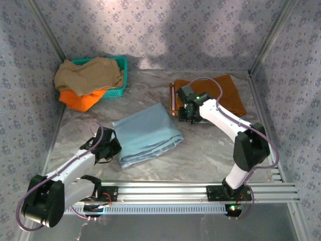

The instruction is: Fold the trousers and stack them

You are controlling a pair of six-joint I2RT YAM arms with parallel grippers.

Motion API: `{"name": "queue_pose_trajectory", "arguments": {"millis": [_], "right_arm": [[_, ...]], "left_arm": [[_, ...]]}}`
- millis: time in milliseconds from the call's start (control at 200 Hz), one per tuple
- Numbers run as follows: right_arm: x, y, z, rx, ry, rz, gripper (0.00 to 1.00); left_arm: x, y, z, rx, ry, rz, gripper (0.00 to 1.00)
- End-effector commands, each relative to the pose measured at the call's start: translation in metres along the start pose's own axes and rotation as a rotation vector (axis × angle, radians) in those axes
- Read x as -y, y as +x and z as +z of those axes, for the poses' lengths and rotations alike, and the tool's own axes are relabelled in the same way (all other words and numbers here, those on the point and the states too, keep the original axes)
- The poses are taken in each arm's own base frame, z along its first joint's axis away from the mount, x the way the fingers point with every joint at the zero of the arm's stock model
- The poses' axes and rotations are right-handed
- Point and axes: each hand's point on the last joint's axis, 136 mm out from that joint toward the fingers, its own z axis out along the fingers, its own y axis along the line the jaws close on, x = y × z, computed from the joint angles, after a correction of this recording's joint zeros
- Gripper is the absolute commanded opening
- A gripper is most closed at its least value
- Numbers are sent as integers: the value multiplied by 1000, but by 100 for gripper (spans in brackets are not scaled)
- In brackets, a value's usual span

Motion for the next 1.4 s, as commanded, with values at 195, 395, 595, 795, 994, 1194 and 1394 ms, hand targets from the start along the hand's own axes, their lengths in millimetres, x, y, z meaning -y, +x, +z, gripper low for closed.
{"name": "queue_pose_trajectory", "arguments": {"millis": [195, 395, 595, 795, 994, 1194, 1394], "right_arm": [[-24, 12, -14, -38, -206, -39, 62], [-50, 13, -2, -72, -285, -83, 65], [-81, 18, 24, -139, -340, -154, 67], [-107, 30, 54, -244, -452, -139, 69], [-123, 51, 79, -335, -518, -129, 67], [-122, 68, 90, -379, -514, -112, 50], [-117, 67, 93, -367, -501, -91, 26]], "left_arm": [[-37, -48, -17, 38, -216, -73, 26], [-40, -43, -32, 12, -239, -77, 75], [-43, -36, -17, -19, -219, -63, 67], [-32, -46, 1, 60, -113, -71, 59], [-35, -43, 13, 46, -118, -82, 55], [-41, -29, 27, -20, -123, -112, 38], [-40, -26, 26, -37, -128, -108, 20]]}}
